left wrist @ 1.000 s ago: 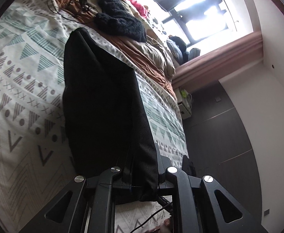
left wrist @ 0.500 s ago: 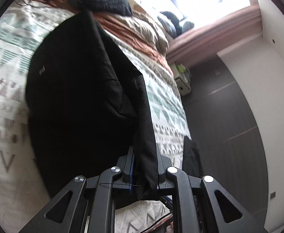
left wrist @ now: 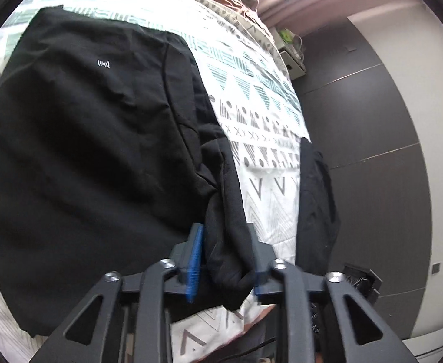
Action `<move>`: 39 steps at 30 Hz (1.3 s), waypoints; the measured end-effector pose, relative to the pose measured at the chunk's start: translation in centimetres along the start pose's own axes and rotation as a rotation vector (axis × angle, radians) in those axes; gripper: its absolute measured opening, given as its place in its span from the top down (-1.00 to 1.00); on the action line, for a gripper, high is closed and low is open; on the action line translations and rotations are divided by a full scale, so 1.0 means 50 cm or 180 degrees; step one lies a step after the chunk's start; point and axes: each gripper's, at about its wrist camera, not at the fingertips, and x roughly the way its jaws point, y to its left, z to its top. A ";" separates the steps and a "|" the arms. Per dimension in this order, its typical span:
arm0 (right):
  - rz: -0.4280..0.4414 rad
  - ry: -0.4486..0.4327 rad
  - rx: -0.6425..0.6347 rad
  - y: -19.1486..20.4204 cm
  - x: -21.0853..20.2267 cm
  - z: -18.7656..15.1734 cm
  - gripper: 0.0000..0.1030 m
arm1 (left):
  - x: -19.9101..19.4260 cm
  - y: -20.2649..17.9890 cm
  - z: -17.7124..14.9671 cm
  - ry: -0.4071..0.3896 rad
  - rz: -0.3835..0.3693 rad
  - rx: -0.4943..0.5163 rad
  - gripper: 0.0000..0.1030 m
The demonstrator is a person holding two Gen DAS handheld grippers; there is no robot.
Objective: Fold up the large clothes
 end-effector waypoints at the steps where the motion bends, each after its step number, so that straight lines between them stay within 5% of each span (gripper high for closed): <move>1: 0.0030 0.0005 -0.0028 0.007 -0.001 -0.001 0.09 | -0.012 0.008 0.001 -0.0019 -0.0104 -0.0060 0.10; 4: 0.0180 0.0018 -0.0134 0.034 0.000 -0.003 0.08 | -0.060 0.024 0.001 -0.0251 -0.0062 -0.0099 -0.21; 8: 0.0449 0.0029 -0.0288 0.083 0.011 -0.002 -0.47 | -0.166 0.087 0.008 -0.0655 0.0189 -0.0232 -0.24; 13: 0.0695 0.0098 -0.0512 0.153 0.048 0.002 -0.48 | -0.272 0.174 -0.011 -0.0913 0.0551 -0.0487 -0.24; 19: 0.0581 0.0082 -0.0450 0.198 0.114 0.034 -0.48 | -0.383 0.262 -0.061 -0.1222 0.0761 -0.0783 -0.24; 21: 0.0473 0.0124 -0.0444 0.211 0.137 0.043 -0.32 | -0.405 0.285 -0.078 -0.1272 0.0807 -0.0877 -0.24; 23: 0.0484 0.0187 -0.0410 0.217 0.156 0.046 0.57 | -0.411 0.282 -0.092 -0.1299 0.0821 -0.0917 -0.24; 35: 0.0643 -0.0016 -0.0416 0.190 0.094 0.024 0.95 | -0.336 0.261 -0.085 -0.1071 0.0756 -0.0783 -0.24; 39: 0.0454 -0.0164 -0.0320 0.141 0.069 0.024 0.99 | -0.288 0.244 -0.082 -0.0921 0.0759 -0.0686 -0.24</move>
